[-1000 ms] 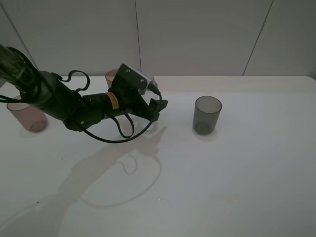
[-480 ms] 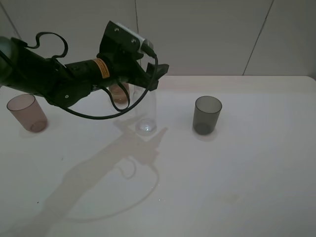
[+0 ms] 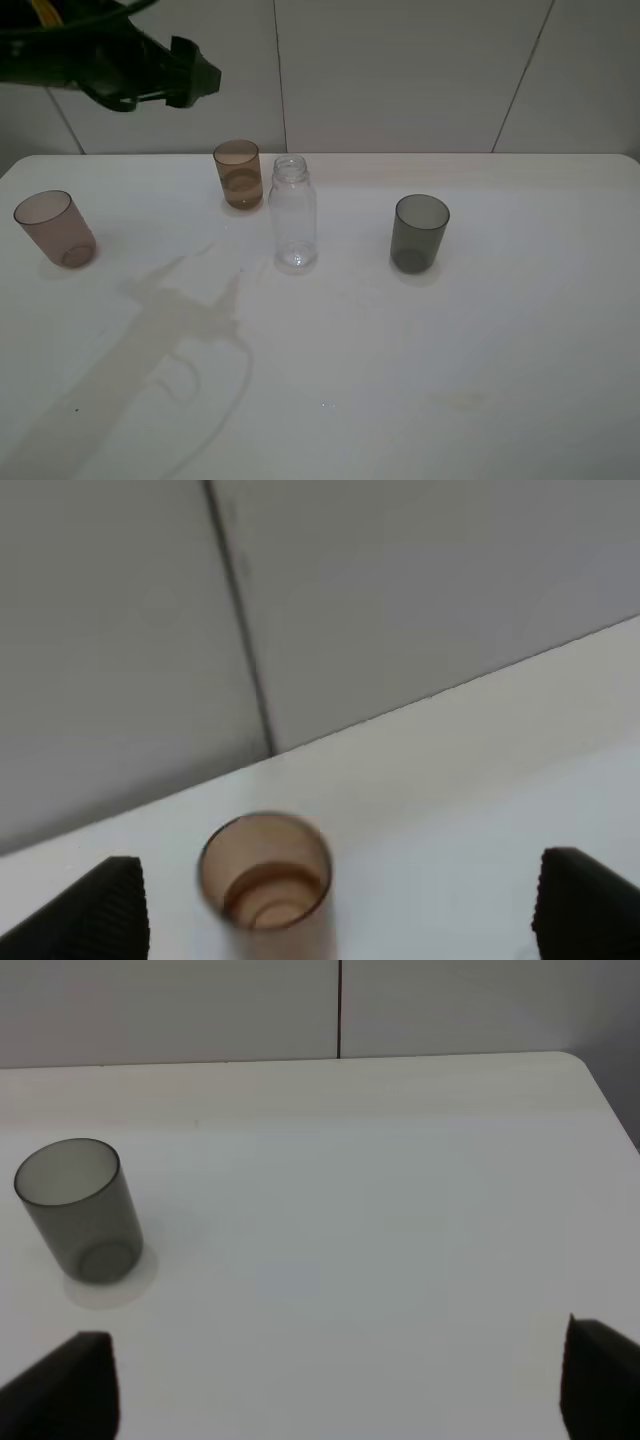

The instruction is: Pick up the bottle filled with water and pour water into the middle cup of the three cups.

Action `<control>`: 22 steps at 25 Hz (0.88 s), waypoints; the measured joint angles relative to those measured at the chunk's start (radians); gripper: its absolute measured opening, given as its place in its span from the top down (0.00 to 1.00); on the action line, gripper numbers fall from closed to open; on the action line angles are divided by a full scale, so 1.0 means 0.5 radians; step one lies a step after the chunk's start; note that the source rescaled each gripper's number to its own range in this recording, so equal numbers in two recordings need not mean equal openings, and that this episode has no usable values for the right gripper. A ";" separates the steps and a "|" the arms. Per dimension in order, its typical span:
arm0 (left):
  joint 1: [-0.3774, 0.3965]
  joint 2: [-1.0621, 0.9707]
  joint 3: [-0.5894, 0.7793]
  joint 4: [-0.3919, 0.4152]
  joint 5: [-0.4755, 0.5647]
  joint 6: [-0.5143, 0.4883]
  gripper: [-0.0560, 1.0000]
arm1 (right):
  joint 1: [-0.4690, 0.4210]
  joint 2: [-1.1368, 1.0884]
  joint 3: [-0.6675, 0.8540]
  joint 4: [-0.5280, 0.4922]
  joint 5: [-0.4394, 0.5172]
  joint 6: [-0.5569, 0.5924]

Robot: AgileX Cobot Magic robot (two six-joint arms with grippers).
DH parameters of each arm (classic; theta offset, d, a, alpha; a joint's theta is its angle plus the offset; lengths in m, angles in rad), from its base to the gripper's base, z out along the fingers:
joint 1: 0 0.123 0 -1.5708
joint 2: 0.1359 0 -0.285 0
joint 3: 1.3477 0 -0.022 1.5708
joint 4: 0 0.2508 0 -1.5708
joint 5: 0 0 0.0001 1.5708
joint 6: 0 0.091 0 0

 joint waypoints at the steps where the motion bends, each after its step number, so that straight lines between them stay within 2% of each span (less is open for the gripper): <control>1: 0.050 -0.112 0.000 -0.022 0.138 0.006 0.00 | 0.000 0.000 0.000 0.000 0.000 0.000; 4: 0.231 -0.433 0.000 -0.034 0.599 0.009 0.00 | 0.000 0.000 0.000 0.000 0.000 0.000; 7: 0.398 -0.752 0.000 -0.015 0.955 0.013 0.00 | 0.000 0.000 0.000 0.000 0.000 0.000; 10: 0.488 -1.094 0.000 0.002 1.234 0.014 0.00 | 0.000 0.000 0.000 0.000 0.000 0.000; 18: 0.514 -1.893 -0.002 0.039 1.936 0.014 0.00 | 0.000 0.000 0.000 0.000 0.000 0.000; 22: 0.514 -2.206 0.060 0.041 2.146 0.014 0.00 | 0.000 0.000 0.000 0.000 0.000 0.000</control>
